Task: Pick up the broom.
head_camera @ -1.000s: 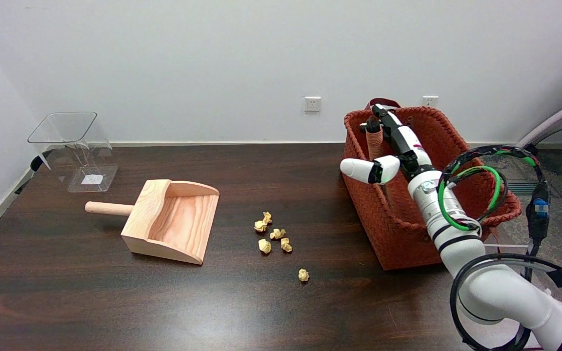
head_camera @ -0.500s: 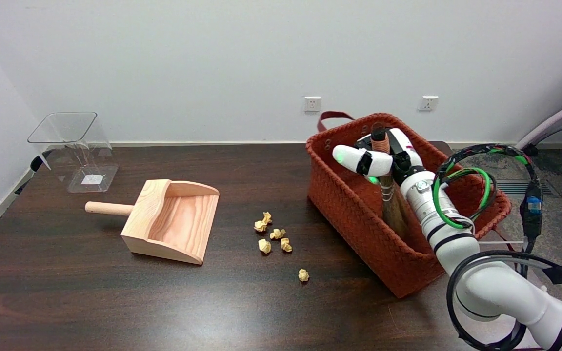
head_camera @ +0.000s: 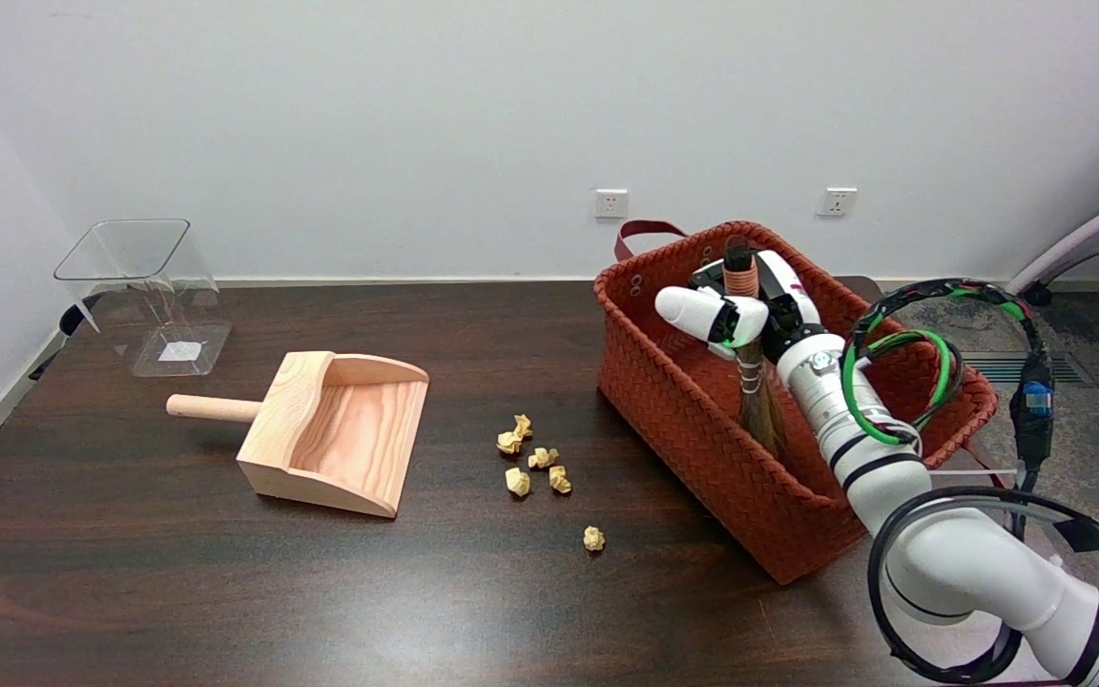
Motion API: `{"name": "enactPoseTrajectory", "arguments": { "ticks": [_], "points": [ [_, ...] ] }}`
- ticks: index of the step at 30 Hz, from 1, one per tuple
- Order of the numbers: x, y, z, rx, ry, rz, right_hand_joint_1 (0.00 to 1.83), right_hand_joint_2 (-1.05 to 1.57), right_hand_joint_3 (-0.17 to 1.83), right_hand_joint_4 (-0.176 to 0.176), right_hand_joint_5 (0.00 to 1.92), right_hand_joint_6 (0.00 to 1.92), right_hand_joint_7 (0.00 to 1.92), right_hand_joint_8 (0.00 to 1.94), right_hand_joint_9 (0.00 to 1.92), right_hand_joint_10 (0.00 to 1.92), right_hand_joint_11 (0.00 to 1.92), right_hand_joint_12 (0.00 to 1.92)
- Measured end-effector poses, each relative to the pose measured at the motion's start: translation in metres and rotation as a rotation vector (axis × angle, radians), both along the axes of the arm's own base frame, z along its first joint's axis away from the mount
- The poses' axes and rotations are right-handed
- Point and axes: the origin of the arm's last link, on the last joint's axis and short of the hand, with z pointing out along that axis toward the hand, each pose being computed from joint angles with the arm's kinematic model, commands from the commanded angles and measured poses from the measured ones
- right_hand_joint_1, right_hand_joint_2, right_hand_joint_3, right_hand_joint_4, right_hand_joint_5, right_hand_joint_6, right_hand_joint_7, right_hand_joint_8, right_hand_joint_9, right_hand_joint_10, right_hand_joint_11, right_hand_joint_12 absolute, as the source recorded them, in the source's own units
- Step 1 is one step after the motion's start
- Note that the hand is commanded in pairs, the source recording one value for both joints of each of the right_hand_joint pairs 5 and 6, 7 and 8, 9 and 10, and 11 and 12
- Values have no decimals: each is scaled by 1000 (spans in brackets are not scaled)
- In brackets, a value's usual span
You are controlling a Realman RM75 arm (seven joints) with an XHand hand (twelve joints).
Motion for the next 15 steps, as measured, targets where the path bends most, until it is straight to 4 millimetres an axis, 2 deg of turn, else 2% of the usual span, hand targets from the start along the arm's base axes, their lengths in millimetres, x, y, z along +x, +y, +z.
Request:
{"name": "enactPoseTrajectory", "arguments": {
  "ticks": [11, 15],
  "points": [
    [3, -4, -1, -5, -24, 19, 939, -454, 1108, 0, 1920, 1920, 1920, 1920, 1920, 1920, 1920, 1920],
    [5, -5, -1, -12, -28, 28, 976, -341, 1041, 0, 1920, 1920, 1920, 1920, 1920, 1920, 1920, 1920]
  ]
}}
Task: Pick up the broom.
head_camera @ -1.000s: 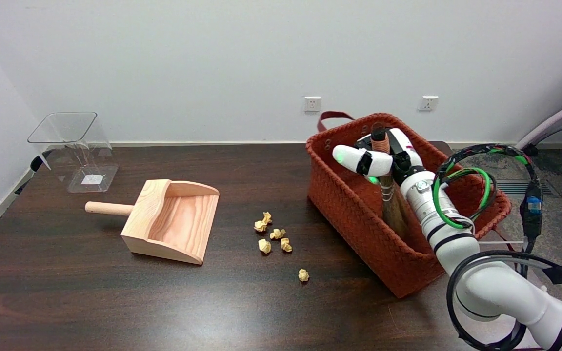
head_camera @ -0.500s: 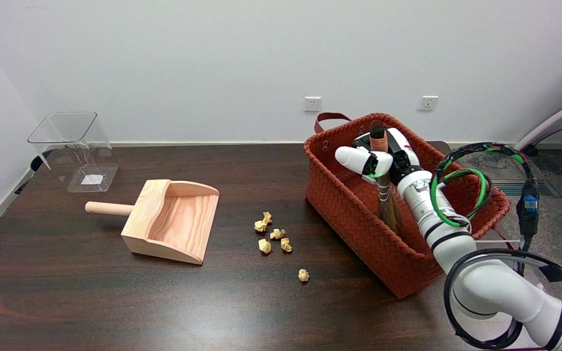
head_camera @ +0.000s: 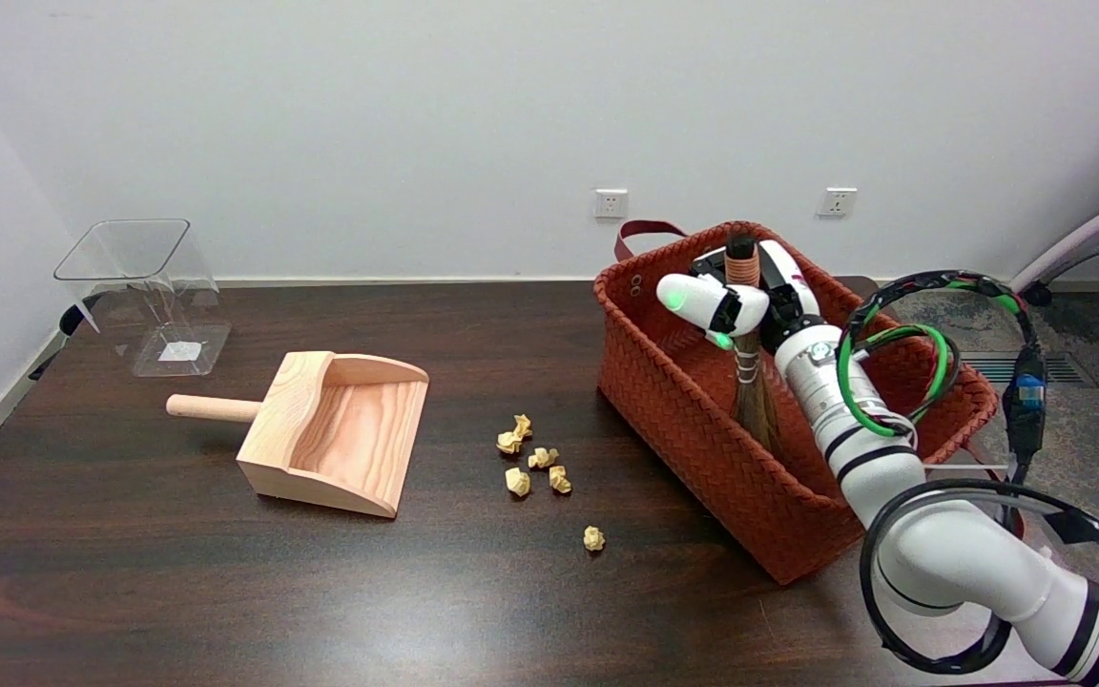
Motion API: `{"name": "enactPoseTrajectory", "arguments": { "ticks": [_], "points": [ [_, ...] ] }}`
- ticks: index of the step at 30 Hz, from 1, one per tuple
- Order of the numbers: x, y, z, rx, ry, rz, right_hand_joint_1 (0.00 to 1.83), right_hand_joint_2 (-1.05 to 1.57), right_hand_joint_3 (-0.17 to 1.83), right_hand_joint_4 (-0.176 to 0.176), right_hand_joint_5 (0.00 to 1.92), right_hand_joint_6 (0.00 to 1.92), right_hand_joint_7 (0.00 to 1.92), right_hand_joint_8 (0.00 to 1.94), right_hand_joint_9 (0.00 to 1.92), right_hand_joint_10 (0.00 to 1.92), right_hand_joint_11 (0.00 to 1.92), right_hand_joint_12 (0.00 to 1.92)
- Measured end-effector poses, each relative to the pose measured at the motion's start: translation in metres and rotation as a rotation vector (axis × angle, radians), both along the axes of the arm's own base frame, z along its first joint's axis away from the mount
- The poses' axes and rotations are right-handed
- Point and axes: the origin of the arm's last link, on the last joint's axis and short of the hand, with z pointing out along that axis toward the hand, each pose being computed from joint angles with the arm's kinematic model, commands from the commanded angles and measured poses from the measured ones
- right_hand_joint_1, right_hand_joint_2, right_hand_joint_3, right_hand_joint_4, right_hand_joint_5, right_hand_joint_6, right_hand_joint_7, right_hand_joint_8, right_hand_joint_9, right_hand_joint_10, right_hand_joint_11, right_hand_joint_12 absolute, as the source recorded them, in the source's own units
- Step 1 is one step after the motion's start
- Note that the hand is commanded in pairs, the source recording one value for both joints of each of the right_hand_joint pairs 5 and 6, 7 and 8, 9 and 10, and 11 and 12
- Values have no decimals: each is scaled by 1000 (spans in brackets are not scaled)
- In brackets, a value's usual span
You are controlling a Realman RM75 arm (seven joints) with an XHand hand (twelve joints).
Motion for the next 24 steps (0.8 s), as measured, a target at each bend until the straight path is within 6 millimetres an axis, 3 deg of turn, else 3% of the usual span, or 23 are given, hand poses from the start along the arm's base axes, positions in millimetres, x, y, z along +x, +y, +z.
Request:
{"name": "enactPoseTrajectory", "arguments": {
  "ticks": [4, 8, 11, 15, 24],
  "points": [
    [3, -2, 1, -10, -4, 14, 1048, -296, 1042, 0, 1920, 1920, 1920, 1920, 1920, 1920, 1920, 1920],
    [5, -5, 2, -19, -5, 25, 1161, 33, 1020, 0, 1920, 1920, 1920, 1920, 1920, 1920, 1920, 1920],
    [7, -6, 2, -27, -3, 31, 1179, 303, 1219, 0, 1920, 1920, 1920, 1920, 1920, 1920, 1920, 1920],
    [9, -8, 4, -40, -2, 41, 1158, 658, 1132, 0, 1920, 1920, 1920, 1920, 1920, 1920, 1920, 1920],
    [16, -12, 8, -69, 8, 73, 1145, 923, 1025, 0, 1920, 1920, 1920, 1920, 1920, 1920, 1920, 1920]
  ]
}}
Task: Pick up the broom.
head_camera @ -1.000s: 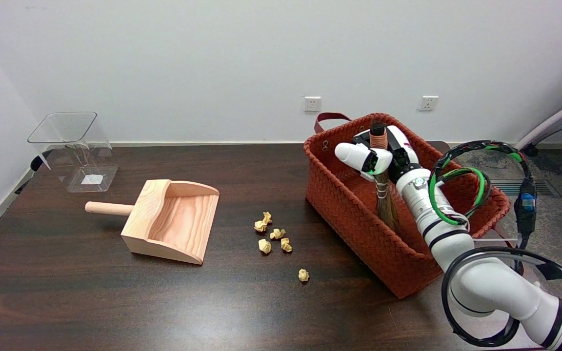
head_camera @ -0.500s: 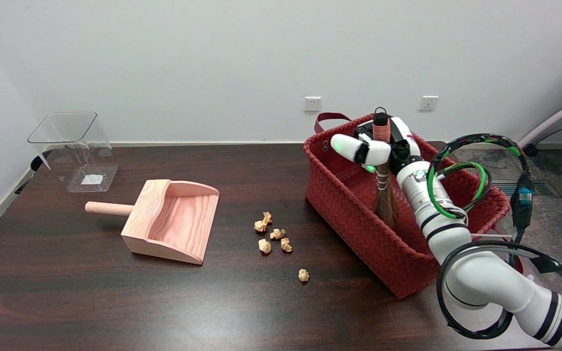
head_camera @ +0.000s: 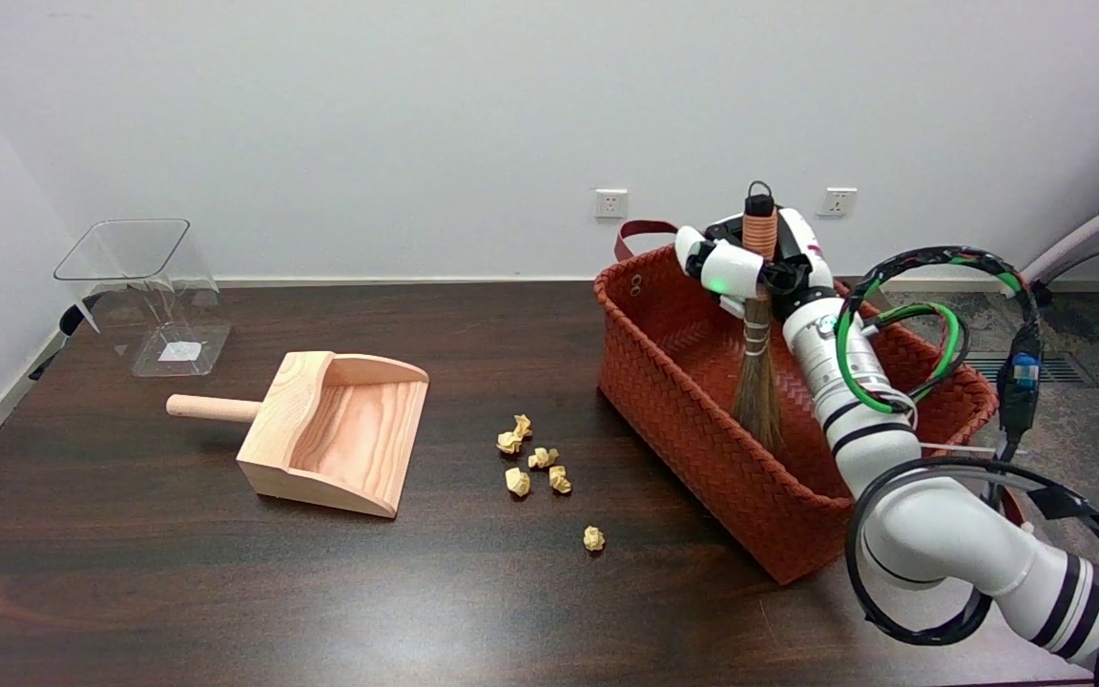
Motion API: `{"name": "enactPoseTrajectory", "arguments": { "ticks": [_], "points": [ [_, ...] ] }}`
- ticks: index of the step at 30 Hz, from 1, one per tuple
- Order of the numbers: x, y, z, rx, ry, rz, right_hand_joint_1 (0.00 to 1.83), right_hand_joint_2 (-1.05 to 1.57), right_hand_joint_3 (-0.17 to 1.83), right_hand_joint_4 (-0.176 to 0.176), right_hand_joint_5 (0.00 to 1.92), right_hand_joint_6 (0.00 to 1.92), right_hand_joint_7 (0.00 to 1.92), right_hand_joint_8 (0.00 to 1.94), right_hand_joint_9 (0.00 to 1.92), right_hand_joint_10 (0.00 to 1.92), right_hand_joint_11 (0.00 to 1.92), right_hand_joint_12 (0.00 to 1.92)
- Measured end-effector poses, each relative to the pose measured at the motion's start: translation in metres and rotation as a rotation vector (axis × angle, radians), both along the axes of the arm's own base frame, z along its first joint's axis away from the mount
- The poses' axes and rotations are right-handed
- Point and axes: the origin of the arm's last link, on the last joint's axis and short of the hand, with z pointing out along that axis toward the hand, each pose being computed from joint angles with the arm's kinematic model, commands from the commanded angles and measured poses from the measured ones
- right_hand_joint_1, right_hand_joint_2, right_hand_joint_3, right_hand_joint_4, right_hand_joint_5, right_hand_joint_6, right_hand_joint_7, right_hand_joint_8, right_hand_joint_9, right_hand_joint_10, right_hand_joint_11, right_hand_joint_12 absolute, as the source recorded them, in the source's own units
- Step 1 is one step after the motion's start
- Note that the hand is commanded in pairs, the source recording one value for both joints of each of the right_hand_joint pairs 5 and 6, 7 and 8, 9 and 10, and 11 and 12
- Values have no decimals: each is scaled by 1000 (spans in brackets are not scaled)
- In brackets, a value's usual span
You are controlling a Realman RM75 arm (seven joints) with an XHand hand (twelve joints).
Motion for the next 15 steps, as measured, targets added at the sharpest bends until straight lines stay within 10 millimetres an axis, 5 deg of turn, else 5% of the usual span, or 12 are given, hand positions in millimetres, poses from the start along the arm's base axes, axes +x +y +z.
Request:
{"name": "enactPoseTrajectory", "arguments": {
  "ticks": [15],
  "points": [
    [27, -15, 1, 12, 11, 76, 1169, 986, 1012, 0, 1920, 1920, 1920, 1920, 1920, 1920, 1920, 1920]
  ]
}}
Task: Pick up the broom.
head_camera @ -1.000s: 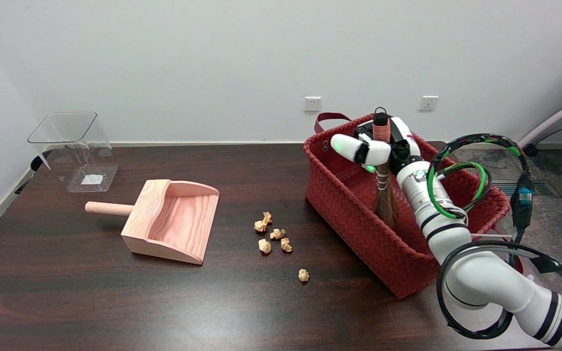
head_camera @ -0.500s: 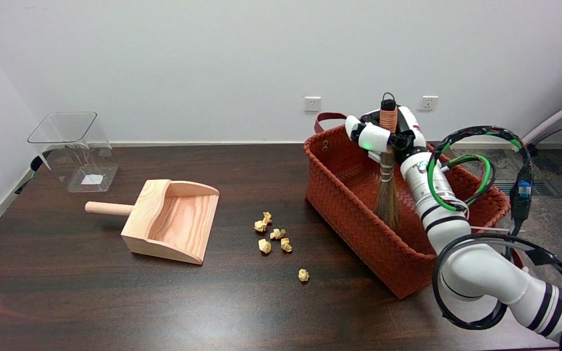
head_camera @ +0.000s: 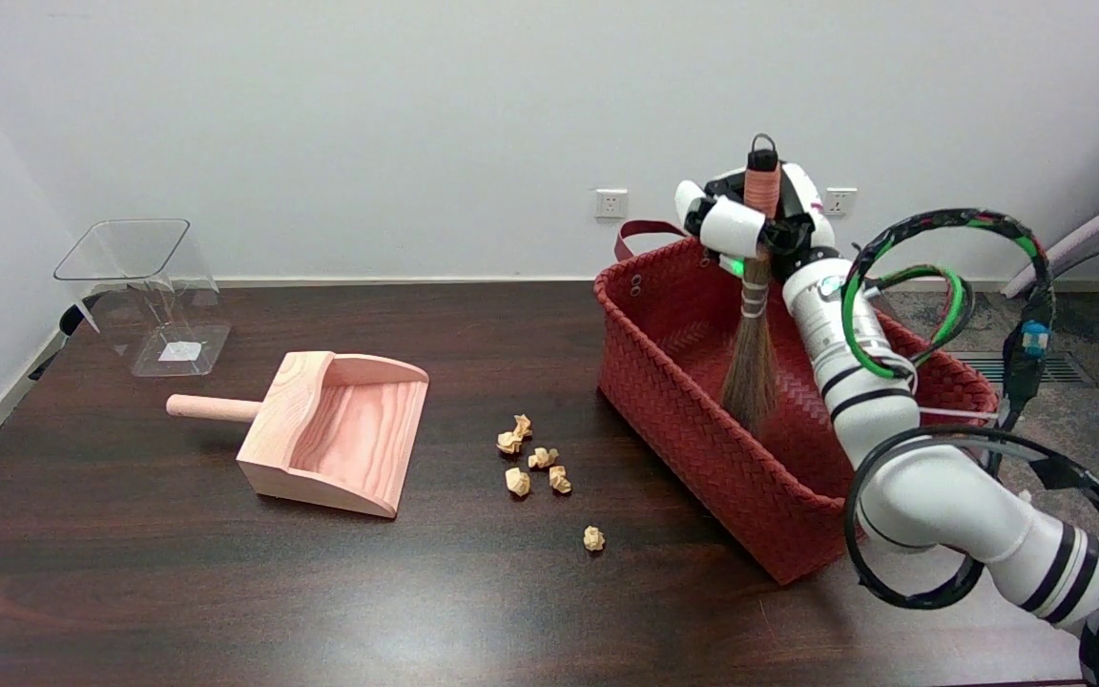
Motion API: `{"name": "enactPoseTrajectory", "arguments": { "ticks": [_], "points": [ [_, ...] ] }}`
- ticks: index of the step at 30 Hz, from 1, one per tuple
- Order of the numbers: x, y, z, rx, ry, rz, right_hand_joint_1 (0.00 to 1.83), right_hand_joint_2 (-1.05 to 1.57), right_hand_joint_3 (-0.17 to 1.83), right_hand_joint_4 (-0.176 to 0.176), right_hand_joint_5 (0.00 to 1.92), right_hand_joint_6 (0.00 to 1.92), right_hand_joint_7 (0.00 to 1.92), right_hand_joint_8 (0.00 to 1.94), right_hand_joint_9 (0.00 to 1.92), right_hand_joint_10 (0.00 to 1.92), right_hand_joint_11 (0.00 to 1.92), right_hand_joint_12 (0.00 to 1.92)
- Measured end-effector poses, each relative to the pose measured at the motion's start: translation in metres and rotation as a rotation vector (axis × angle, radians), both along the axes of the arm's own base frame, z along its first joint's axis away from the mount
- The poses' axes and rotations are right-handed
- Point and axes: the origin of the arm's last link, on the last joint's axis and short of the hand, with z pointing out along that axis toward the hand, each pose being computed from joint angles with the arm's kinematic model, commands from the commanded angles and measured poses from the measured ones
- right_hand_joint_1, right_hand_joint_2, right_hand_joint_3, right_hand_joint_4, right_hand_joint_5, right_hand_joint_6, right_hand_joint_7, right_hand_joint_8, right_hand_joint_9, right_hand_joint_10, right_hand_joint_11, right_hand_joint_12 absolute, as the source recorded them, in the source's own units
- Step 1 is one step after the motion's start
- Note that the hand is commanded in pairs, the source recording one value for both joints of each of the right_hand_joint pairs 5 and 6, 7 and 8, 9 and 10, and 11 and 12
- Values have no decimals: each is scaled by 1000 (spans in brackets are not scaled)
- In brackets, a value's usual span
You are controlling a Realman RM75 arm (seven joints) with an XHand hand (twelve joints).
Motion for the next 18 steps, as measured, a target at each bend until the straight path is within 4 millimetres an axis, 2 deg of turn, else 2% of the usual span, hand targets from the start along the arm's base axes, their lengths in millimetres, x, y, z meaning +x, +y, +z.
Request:
{"name": "enactPoseTrajectory", "arguments": {
  "ticks": [9, 18],
  "points": [
    [29, -13, -3, 37, 46, 59, 1181, 1000, 987, 0, 1920, 1920, 1920, 1920, 1920, 1920, 1920, 1920],
    [66, -27, -3, 86, 121, 133, 1229, 900, 955, 0, 1920, 1920, 1920, 1920, 1920, 1920, 1920, 1920]
  ]
}}
